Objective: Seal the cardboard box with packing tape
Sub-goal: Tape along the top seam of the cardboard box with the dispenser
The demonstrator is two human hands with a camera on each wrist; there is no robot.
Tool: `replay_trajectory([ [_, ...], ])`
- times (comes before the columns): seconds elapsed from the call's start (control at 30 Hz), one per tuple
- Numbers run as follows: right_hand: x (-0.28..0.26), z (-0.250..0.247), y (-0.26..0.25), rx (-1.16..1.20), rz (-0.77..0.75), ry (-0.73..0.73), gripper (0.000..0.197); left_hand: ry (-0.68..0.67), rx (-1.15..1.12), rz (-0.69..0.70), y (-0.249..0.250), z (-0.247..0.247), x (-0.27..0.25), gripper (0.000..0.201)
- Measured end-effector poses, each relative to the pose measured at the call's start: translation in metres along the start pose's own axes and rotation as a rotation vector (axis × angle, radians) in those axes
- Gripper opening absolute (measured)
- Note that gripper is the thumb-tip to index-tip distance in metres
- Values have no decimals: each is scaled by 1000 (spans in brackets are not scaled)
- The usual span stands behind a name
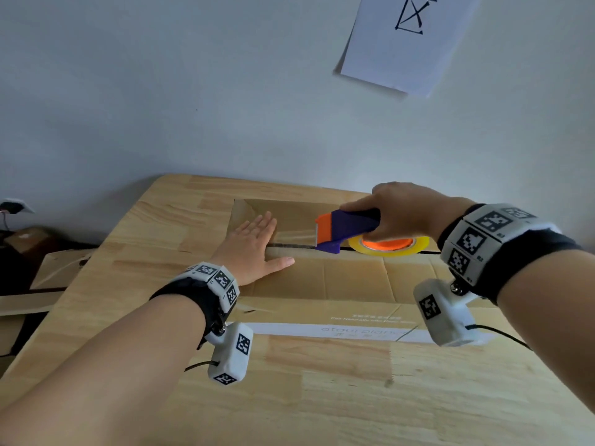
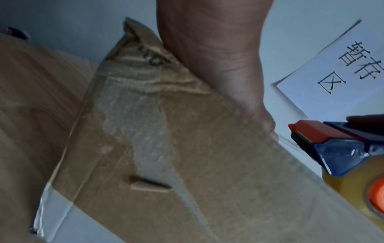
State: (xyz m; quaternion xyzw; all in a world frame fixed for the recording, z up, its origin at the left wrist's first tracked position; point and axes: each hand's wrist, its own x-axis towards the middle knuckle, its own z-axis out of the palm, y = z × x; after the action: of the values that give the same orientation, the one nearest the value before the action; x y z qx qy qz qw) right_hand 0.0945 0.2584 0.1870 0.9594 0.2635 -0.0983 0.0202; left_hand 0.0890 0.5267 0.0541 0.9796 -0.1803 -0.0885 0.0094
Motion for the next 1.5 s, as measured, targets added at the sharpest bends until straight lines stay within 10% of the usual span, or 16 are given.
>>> replay_trajectory([
  [0.5,22,15,-9,-162,10,-30,46,-271,70,34,40,-15,-5,98],
  [0.73,13,14,9,10,73,130,48,-165,-41,94,54,-4,-5,107],
  [1.03,38,18,-35,-457,13,16,75,-186,-13,121,30,-7,-6,111],
  [1.5,6,-9,-10,-358,-42,32,44,-222,8,144,15,-13,-11,104],
])
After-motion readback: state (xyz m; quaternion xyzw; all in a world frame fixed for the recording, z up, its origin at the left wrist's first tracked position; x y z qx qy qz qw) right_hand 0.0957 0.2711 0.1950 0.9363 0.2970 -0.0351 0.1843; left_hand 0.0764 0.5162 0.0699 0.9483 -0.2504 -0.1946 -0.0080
